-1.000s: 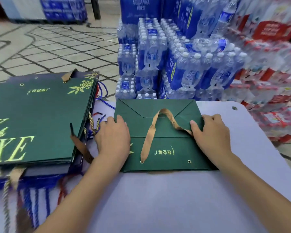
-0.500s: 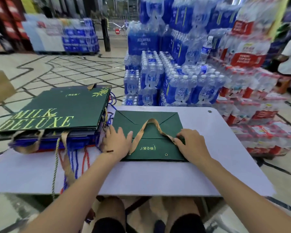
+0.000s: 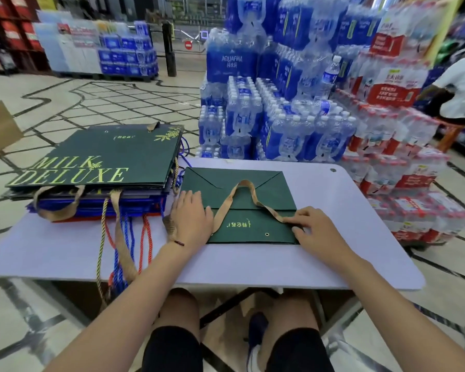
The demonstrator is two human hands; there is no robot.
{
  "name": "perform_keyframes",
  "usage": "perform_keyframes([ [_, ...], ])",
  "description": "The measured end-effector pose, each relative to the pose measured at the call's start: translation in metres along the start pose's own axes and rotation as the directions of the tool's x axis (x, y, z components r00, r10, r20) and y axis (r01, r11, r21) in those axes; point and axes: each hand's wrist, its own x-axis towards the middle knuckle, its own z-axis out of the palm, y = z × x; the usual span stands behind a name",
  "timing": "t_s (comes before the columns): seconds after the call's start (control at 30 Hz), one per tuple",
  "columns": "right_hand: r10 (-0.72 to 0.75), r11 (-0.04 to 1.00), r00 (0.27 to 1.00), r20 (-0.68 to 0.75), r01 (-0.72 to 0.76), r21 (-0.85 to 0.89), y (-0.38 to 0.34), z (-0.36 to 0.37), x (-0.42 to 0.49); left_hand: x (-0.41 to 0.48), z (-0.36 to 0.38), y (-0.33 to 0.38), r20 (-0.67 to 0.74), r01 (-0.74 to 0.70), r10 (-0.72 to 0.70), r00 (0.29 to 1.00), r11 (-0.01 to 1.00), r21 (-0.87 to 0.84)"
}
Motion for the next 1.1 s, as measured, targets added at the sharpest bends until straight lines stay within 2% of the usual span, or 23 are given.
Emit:
perform_keyframes([
  [0.1, -0.018, 1.0, 1.0, -0.022, 0.018, 0.003, 0.001, 0.001, 0.003, 0.0, -0.001, 0.005, -0.196, -0.203, 0.185, 0.963, 0.976, -0.079],
  [0.17, -0.03, 1.0, 0.999, -0.027, 0.03, -0.003, -0.001, 0.003, 0.006, -0.002, -0.004, 0.017, -0.234, -0.386, 0.346, 0.908, 0.91, -0.153],
  [0.23, -0.025, 1.0, 1.0, -0.015, 0.025, 0.007, -0.002, 0.002, 0.007, -0.005, -0.008, 0.038, -0.109, -0.543, 0.533, 0.839, 0.81, -0.221],
  [0.3, 0.029, 0.997, 0.999, -0.028, -0.026, 0.076, -0.003, 0.0, 0.006, -0.008, -0.003, 0.06, 0.056, -0.64, 0.663, 0.747, 0.739, -0.213],
  [0.4, 0.097, 0.97, 0.994, -0.049, -0.083, 0.229, -0.004, 0.0, 0.005, -0.006, 0.011, 0.08, 0.212, -0.637, 0.674, 0.707, 0.738, -0.223],
  [0.53, 0.096, 0.951, 0.994, -0.056, -0.075, 0.301, -0.003, 0.0, 0.004, -0.002, 0.023, 0.084, 0.192, -0.641, 0.69, 0.698, 0.721, -0.264],
  [0.67, 0.064, 0.94, 0.997, -0.052, -0.043, 0.34, -0.006, 0.0, 0.003, 0.006, 0.028, 0.083, 0.245, -0.536, 0.633, 0.734, 0.762, -0.363],
  [0.73, 0.057, 0.937, 0.997, -0.044, -0.039, 0.348, -0.007, -0.001, 0.002, 0.007, 0.028, 0.082, 0.224, -0.548, 0.652, 0.725, 0.742, -0.385],
  [0.8, 0.028, 0.951, 0.999, -0.015, -0.022, 0.307, -0.008, -0.001, 0.001, 0.006, 0.026, 0.08, 0.207, -0.559, 0.666, 0.717, 0.726, -0.4],
  [0.93, -0.08, 0.99, 0.996, 0.025, 0.077, 0.117, -0.005, 0.002, 0.0, 0.012, 0.014, 0.062, 0.168, -0.564, 0.64, 0.749, 0.751, -0.345],
  [1.1, -0.191, 0.982, 0.979, 0.069, 0.191, 0.009, -0.005, -0.001, -0.004, 0.016, 0.005, 0.039, 0.124, -0.638, 0.728, 0.674, 0.659, -0.398],
])
